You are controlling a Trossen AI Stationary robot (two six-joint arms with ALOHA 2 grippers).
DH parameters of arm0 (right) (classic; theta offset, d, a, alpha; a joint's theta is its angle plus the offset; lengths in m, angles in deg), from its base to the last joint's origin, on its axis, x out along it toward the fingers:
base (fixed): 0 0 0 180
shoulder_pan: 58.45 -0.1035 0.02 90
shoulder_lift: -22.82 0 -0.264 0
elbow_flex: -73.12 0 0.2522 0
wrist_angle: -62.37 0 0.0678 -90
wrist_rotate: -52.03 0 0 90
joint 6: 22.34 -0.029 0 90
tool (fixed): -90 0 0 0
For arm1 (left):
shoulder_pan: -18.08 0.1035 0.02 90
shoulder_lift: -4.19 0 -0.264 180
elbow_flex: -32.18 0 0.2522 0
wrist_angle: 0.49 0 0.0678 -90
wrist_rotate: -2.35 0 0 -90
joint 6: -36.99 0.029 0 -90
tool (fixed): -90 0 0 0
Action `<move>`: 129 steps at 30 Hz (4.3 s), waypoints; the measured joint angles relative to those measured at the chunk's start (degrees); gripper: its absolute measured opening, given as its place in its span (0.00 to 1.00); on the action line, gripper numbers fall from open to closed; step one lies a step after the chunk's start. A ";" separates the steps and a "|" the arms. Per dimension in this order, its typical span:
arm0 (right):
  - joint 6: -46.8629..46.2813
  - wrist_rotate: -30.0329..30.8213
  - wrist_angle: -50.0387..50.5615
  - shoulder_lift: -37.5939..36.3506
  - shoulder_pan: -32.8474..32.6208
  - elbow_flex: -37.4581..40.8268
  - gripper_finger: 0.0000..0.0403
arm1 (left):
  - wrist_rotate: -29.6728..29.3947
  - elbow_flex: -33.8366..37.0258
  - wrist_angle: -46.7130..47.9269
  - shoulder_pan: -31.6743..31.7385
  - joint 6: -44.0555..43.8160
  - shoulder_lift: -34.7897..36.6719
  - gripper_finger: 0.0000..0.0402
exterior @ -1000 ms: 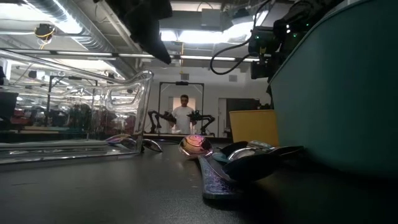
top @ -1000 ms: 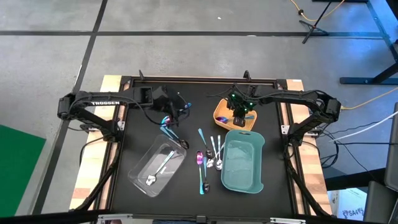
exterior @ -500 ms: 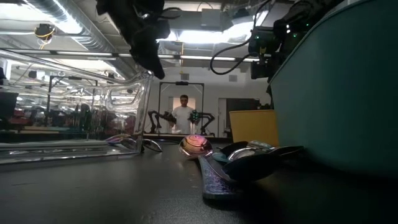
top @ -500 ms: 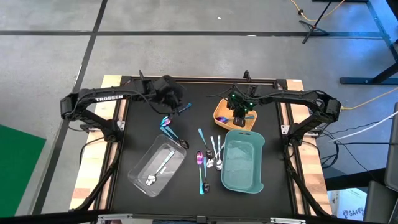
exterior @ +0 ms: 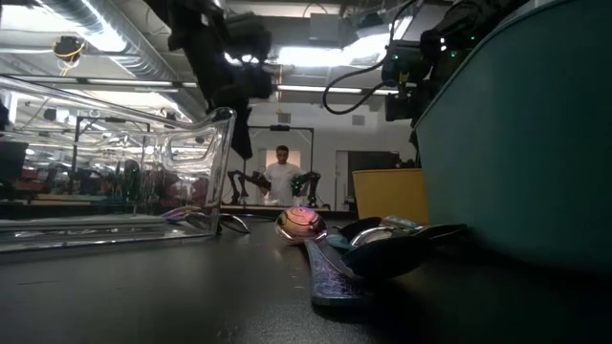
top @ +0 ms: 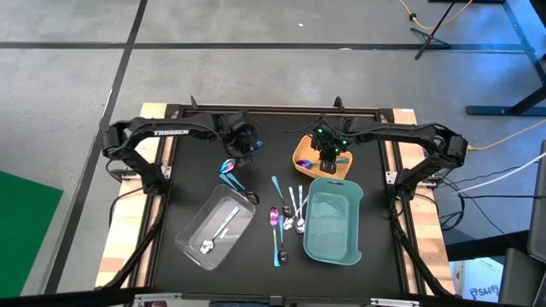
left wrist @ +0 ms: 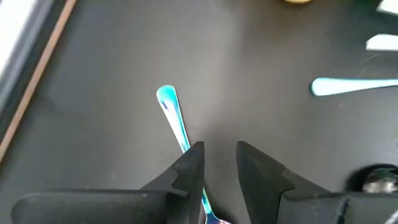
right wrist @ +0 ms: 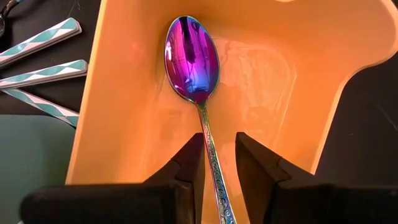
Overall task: Sort silverware by color (type)
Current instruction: Put the violet spoon into the yellow bin
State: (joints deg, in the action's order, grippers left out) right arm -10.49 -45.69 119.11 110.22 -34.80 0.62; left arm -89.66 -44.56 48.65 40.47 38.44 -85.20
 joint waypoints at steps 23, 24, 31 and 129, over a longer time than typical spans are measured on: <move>0.00 0.00 -0.03 0.00 0.00 0.00 0.20 | -3.45 0.04 -0.03 0.57 -5.93 -14.37 0.22; -0.01 0.00 -0.04 0.00 -0.01 0.00 0.20 | -3.46 0.04 -0.02 0.62 -6.05 -14.49 0.22; 0.01 0.00 -0.03 0.00 -0.01 0.00 0.20 | -3.85 0.04 -0.05 1.32 -7.09 -14.49 0.22; 0.45 3.01 2.93 -17.03 0.00 0.00 0.19 | -3.63 0.26 -1.20 4.07 -13.02 -15.27 0.04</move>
State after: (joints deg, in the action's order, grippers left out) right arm -10.04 -42.69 122.04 93.18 -34.81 0.62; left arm -93.28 -44.30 47.45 44.53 25.42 -100.47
